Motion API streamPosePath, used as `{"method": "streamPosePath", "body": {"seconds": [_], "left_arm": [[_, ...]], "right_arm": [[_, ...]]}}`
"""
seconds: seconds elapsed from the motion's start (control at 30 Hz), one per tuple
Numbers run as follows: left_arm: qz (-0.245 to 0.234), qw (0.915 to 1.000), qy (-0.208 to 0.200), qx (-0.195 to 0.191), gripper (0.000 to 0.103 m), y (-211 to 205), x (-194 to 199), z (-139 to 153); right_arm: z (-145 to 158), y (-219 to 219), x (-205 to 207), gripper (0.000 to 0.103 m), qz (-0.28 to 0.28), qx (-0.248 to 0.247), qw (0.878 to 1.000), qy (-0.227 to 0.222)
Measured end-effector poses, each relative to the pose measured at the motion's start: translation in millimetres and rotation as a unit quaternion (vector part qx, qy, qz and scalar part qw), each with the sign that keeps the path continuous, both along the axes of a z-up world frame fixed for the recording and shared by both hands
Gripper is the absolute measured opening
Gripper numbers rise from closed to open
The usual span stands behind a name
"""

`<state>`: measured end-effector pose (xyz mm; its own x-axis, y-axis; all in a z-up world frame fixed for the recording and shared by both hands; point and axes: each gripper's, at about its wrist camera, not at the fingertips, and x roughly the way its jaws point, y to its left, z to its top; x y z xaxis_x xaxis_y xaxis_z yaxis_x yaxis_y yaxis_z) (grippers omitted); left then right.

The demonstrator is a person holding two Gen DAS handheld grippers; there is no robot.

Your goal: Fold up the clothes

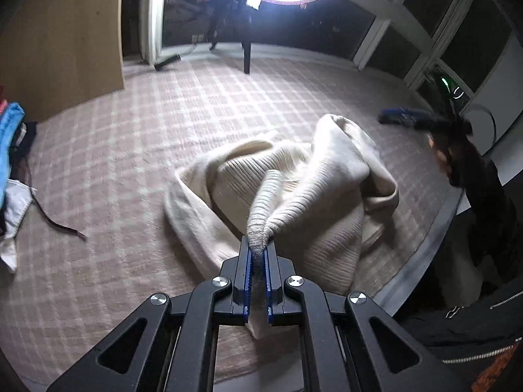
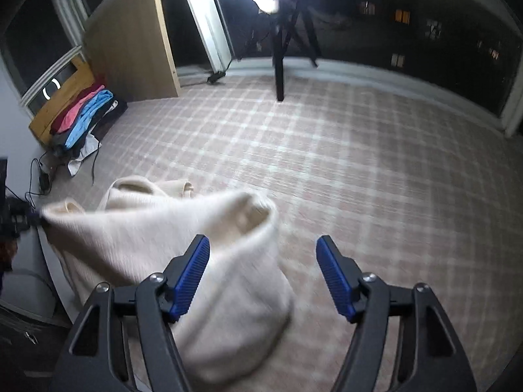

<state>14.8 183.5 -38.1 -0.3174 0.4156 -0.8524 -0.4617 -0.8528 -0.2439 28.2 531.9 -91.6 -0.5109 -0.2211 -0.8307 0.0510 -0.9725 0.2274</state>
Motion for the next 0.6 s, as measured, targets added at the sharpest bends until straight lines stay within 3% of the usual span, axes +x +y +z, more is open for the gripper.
{"method": "streamPosePath", "body": {"seconds": [0.17, 0.27, 0.47, 0.6], "left_arm": [[0.001, 0.9998, -0.013, -0.012, 0.006, 4.0, -6.1, -13.3], [0.007, 0.9998, -0.014, -0.01, 0.006, -4.3, -11.6, -9.6], [-0.007, 0.9998, -0.006, -0.017, 0.006, -9.8, -14.5, 3.6], [-0.037, 0.9984, -0.034, -0.023, 0.006, 5.7, -11.9, -14.0]], "right_arm": [[-54.3, -11.9, -36.7, 0.063, 0.01, 0.013, 0.995, -0.103], [-64.1, -9.5, -26.0, 0.013, 0.021, -0.009, 0.992, -0.122], [-14.1, 23.2, 50.7, 0.008, 0.025, -0.02, 0.997, -0.075], [-16.5, 52.8, 99.3, 0.01, -0.005, 0.023, 0.994, -0.11]]}}
